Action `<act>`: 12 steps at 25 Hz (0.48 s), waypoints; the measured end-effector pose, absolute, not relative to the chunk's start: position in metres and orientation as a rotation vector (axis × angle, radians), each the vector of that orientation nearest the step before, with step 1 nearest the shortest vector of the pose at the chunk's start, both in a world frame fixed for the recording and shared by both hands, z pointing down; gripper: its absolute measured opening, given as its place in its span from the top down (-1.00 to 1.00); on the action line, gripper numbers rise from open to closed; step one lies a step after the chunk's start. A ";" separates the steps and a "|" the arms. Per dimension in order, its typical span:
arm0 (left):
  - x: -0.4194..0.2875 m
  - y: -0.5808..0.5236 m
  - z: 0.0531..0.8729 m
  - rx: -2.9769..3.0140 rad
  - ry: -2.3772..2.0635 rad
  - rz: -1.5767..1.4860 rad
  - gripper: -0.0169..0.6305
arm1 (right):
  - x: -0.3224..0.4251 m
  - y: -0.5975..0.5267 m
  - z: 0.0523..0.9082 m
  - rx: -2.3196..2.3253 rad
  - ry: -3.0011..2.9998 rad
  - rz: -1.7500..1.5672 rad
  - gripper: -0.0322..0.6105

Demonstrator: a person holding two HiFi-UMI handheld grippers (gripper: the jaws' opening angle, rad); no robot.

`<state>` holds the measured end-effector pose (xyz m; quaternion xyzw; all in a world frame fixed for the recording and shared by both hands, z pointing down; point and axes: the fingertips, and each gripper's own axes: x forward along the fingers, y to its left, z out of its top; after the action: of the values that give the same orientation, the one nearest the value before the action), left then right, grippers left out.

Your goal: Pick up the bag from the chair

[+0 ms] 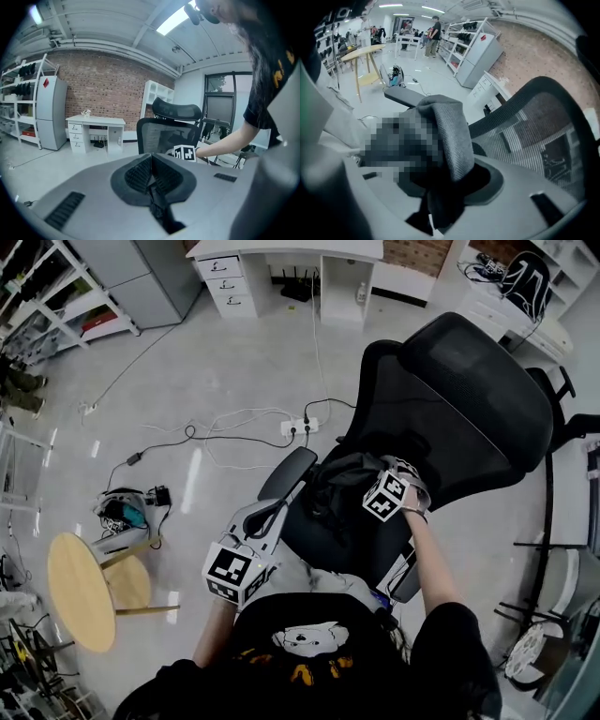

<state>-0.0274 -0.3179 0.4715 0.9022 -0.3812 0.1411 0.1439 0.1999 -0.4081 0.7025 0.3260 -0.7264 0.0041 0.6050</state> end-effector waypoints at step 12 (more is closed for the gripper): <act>-0.040 -0.305 0.465 2.653 -1.040 0.375 0.92 | 0.176 -0.342 0.651 1.021 -1.698 0.125 0.48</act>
<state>-0.0398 -0.3046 0.4650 0.9149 -0.3585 0.1292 0.1333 0.1758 -0.3425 0.6515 0.4305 -0.7165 0.0529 0.5464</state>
